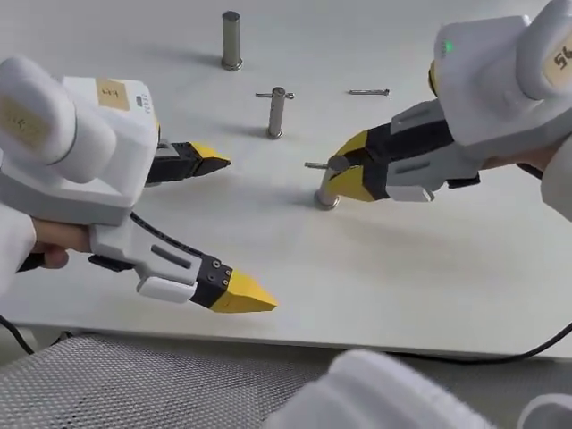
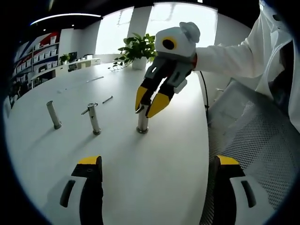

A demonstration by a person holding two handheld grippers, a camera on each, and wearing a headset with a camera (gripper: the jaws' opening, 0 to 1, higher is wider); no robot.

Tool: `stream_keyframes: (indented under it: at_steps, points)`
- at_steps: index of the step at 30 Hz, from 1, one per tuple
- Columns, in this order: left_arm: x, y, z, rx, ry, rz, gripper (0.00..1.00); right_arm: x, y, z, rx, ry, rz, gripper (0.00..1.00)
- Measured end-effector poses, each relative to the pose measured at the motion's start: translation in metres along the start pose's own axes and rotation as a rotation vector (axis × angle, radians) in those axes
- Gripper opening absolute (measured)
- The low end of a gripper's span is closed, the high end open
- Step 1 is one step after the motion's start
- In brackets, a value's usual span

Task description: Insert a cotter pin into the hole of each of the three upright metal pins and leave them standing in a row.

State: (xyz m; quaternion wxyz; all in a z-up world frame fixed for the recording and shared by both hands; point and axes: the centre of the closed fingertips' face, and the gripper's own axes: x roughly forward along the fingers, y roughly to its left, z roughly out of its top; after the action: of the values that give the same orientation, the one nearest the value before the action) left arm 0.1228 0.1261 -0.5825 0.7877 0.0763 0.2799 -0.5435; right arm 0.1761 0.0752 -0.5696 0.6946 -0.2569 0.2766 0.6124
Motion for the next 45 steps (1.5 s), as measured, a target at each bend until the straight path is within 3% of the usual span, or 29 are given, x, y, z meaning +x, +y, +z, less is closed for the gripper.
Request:
stream_keyframes:
  at_steps: [2,6,11,32,42,45]
  points:
    - [-0.002,0.003,0.000,-0.010,-0.008,0.013,0.99,0.000,-0.013,-0.004,0.053,0.020,-0.010,0.08]
    - [-0.005,0.007,-0.001,-0.025,-0.019,0.034,0.99,-0.001,-0.037,-0.005,0.069,0.013,-0.050,0.08]
    - [-0.009,0.009,0.001,-0.044,-0.041,0.045,0.99,-0.001,-0.054,-0.004,0.080,0.004,-0.076,0.08]
    - [-0.014,0.018,0.005,-0.049,-0.050,0.067,0.99,-0.001,-0.074,-0.001,0.024,0.019,-0.063,0.08]
    - [-0.014,0.017,0.015,-0.044,-0.067,0.071,0.99,-0.001,-0.078,-0.004,0.033,0.006,-0.050,0.09]
    - [-0.014,0.017,0.016,-0.042,-0.065,0.070,0.99,0.002,-0.079,-0.009,0.019,0.024,-0.055,0.14]
